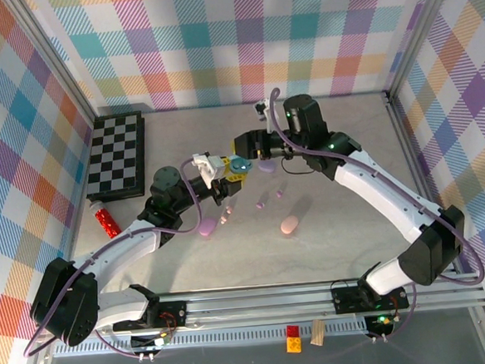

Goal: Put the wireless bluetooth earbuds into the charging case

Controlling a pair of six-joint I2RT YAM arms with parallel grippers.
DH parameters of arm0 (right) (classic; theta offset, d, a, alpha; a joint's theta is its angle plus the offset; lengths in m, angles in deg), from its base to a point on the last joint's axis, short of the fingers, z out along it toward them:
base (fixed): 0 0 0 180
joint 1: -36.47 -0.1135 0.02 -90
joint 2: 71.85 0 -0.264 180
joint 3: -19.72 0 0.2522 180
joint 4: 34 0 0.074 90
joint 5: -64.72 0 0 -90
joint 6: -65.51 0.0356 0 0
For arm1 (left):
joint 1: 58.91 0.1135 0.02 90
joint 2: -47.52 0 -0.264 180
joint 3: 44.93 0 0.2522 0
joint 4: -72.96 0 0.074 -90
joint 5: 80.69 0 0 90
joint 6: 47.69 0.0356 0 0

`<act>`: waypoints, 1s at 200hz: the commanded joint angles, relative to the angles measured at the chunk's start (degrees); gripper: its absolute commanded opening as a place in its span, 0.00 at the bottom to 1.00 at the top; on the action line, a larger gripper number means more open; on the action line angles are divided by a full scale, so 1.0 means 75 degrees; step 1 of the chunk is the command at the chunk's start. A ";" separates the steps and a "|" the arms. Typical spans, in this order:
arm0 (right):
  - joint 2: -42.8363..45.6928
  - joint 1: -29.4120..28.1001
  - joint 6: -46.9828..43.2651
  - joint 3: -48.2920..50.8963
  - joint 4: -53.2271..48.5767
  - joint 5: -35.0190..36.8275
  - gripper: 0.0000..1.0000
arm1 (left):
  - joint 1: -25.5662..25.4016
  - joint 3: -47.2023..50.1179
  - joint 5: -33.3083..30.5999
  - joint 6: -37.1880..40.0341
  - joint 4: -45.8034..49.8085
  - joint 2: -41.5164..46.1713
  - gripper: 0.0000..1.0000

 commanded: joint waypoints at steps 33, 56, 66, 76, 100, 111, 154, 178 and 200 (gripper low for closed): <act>0.1432 0.0358 0.0866 0.1244 0.0657 0.0236 0.56 | -0.0065 -0.0049 -0.0070 -0.0475 -0.1016 -0.0093 0.37; 0.1636 0.0735 0.1771 0.1912 0.1302 -0.0367 0.68 | -0.0065 -0.0037 -0.0048 -0.0688 -0.1349 -0.0115 0.37; 0.1628 0.0818 0.2111 0.2109 0.1612 -0.0721 0.72 | -0.0065 -0.0037 -0.0044 -0.0767 -0.1497 -0.0127 0.37; 0.1597 0.0837 0.2410 0.2266 0.1945 -0.1059 0.75 | -0.0065 -0.0049 -0.0049 -0.0821 -0.1588 -0.0145 0.37; 0.1391 0.0849 0.3221 0.2560 0.3174 -0.2233 0.77 | -0.0076 -0.0127 -0.0004 -0.0893 -0.1637 -0.0157 0.37; 0.1208 0.0849 0.3703 0.2642 0.3836 -0.2739 0.77 | -0.0088 -0.0160 0.0046 -0.0893 -0.1629 -0.0173 0.37; 0.0793 0.0849 0.4490 0.2648 0.4801 -0.3405 0.62 | -0.0203 -0.0230 0.0162 -0.0860 -0.1590 -0.0217 0.37; 0.0768 0.0861 0.4481 0.2609 0.4788 -0.3464 0.50 | -0.0223 -0.0222 0.0115 -0.0823 -0.1541 -0.0220 0.37; 0.0832 0.0927 0.4441 0.2697 0.4630 -0.3332 0.38 | -0.0263 -0.0239 0.0191 -0.0846 -0.1536 -0.0296 0.37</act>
